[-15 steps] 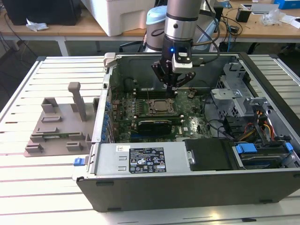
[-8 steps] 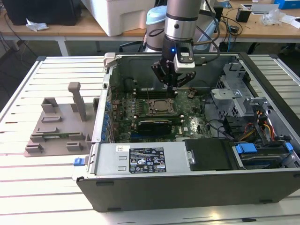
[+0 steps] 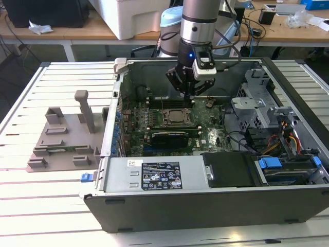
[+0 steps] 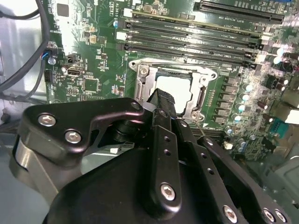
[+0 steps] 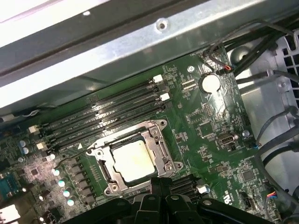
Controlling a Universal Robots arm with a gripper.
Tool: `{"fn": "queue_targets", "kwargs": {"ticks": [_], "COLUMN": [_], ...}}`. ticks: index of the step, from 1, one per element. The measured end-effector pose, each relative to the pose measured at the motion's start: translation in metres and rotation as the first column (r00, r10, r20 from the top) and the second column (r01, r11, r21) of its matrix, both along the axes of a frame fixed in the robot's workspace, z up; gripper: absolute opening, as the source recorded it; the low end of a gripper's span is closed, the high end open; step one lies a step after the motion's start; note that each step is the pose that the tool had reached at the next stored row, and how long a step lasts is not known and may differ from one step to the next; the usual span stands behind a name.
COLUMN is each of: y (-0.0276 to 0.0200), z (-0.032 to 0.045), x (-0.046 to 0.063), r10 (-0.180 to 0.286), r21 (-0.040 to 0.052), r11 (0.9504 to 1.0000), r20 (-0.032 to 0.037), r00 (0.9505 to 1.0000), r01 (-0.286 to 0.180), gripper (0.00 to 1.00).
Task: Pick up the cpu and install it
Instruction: 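Install the first cpu locking lever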
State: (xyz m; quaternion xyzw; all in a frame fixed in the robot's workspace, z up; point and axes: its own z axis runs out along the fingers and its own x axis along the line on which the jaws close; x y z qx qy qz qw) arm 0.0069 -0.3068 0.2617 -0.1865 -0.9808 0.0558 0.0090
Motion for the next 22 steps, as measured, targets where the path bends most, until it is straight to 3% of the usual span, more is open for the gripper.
{"fn": "queue_targets", "kwargs": {"ticks": [12,13,14,15,17,20,22], "y": [0.0,0.0001,0.0,0.0,0.0,0.0,0.0], "z": [-0.0001,-0.0001,0.0,0.0,0.0,0.0,0.0], "x": [0.0,0.0,0.0,0.0,0.0,0.0,0.0], "r10": [0.091,0.093,0.095,0.097,0.101,0.124,0.166], "r21": [0.0021,0.011,0.027,0.0525,0.0859,0.09,0.0899], "r11": [0.9959,0.9956,0.9951,0.9939,0.9911,0.9882,0.982], "r20": [0.0002,0.0011,0.0025,0.0049,0.0083,0.0087,0.0087], "r00": [0.9959,0.9956,0.9955,0.9952,0.9948,0.9923,0.9861], "r01": [-0.091,-0.093,-0.095,-0.097,-0.102,-0.124,-0.166], "gripper": [0.11,0.11,0.11,0.11,0.11,0.11,0.11]}}
